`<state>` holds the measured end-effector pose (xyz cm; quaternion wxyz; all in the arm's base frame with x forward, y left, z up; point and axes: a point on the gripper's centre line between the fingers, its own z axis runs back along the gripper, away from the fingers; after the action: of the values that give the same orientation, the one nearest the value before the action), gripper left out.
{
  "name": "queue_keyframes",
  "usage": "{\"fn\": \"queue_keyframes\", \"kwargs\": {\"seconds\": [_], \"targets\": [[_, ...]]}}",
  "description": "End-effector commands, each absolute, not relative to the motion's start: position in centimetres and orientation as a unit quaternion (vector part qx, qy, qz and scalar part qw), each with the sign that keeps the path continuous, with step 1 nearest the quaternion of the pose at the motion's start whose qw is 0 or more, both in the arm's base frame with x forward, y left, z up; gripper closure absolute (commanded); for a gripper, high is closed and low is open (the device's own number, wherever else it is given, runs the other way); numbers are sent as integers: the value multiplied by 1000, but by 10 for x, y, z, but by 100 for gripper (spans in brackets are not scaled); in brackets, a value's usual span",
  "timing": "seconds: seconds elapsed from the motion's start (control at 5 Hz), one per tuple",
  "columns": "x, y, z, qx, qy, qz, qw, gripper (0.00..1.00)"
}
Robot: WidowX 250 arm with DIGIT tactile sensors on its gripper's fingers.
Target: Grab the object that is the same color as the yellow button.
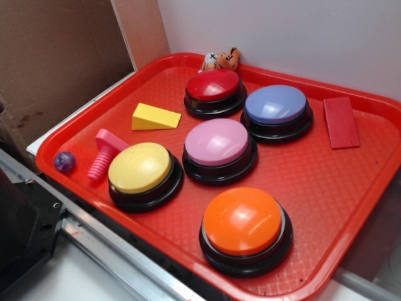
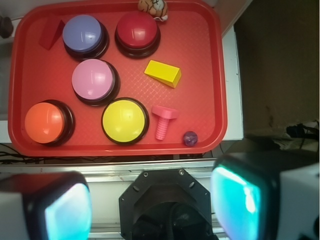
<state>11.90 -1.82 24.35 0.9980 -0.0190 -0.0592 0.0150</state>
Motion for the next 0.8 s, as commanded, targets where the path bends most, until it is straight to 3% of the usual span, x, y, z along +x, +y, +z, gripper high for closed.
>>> {"fn": "queue_keyframes", "kwargs": {"seconds": [0.0,0.2,0.6], "targets": [[119,-18,244,-19,-59,15,998,0],[139,-9,229,-8,-78,-12,997,0],[188,4,176,-7,-113,-107,988,0]]}}
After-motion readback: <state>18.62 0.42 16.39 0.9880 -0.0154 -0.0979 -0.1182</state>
